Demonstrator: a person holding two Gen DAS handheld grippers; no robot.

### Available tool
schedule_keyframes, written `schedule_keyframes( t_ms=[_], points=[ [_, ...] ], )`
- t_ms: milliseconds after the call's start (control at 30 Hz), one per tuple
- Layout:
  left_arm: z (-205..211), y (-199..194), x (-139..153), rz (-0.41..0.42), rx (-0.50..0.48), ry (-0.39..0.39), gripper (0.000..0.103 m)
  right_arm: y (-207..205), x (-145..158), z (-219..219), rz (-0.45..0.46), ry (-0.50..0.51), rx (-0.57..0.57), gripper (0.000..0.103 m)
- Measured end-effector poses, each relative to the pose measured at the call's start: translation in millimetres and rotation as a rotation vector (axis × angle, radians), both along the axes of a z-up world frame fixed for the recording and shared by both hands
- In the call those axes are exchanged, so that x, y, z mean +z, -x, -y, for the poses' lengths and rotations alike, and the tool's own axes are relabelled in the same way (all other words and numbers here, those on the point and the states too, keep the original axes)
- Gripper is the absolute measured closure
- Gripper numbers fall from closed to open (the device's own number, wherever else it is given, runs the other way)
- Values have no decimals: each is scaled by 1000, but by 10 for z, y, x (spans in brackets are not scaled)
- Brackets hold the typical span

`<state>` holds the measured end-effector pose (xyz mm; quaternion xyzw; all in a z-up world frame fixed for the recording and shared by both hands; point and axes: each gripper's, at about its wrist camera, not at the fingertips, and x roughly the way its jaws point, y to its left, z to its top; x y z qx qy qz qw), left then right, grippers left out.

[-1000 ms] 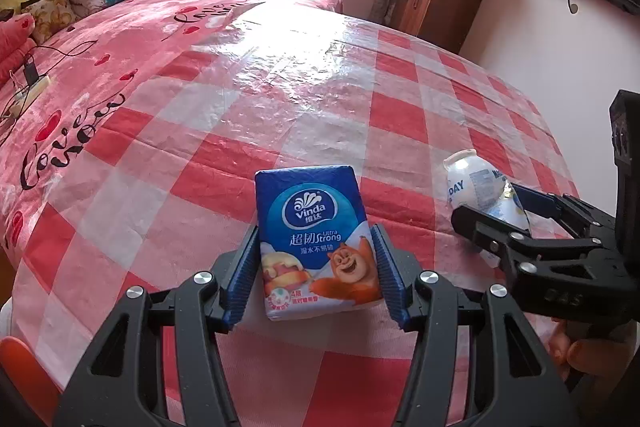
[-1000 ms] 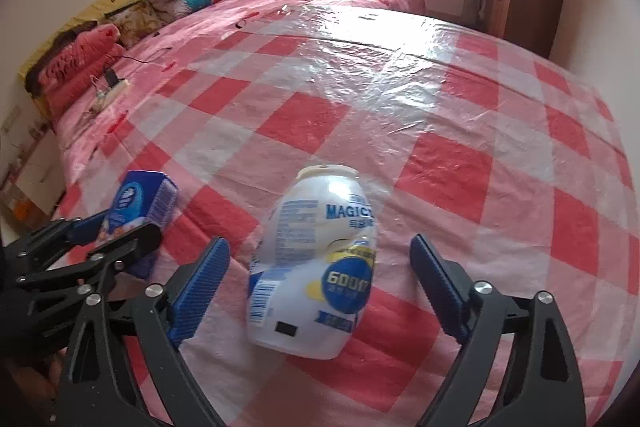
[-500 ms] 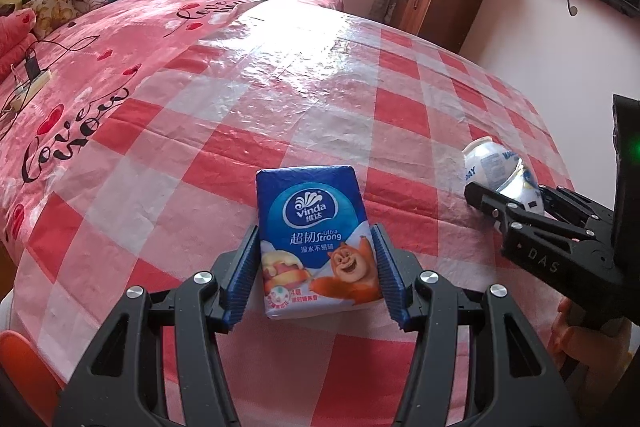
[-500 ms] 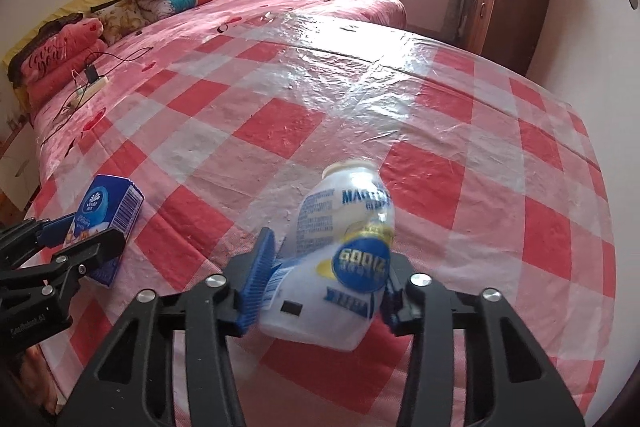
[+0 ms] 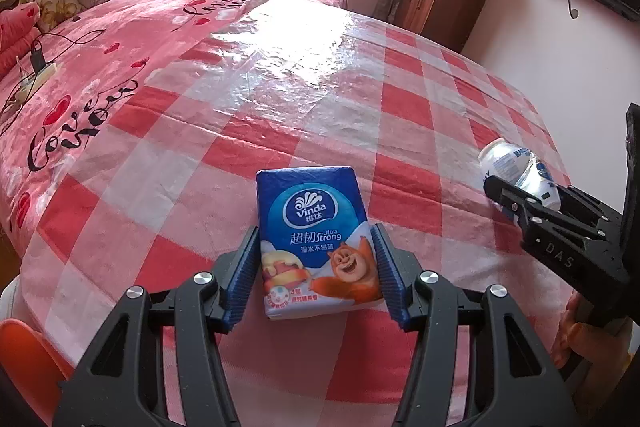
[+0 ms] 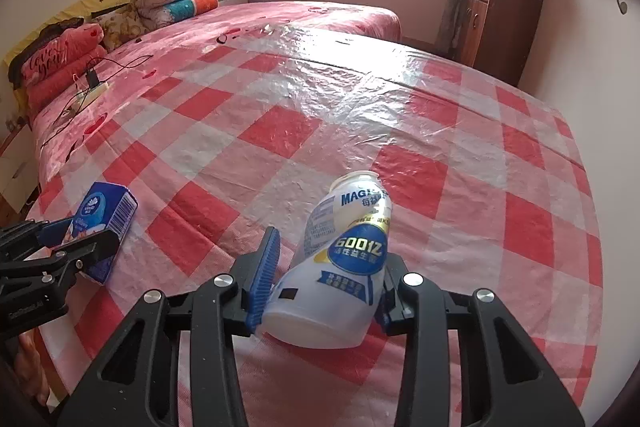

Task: Collect trash
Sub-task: 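Carry the tissue pack and white bottle over to the orange bucket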

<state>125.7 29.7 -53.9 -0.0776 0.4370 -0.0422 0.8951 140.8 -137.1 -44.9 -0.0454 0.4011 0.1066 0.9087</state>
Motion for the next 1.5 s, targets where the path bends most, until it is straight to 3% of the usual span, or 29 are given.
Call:
schedule_keyframes(
  t_ms=[800,1500],
  points=[
    [-92,391,198,57,-24,23,47,410,268,-186,80,25,38,61],
    [-432,707,343,98,14,33,47,708,499,-609,115,45,123,61]
  ],
)
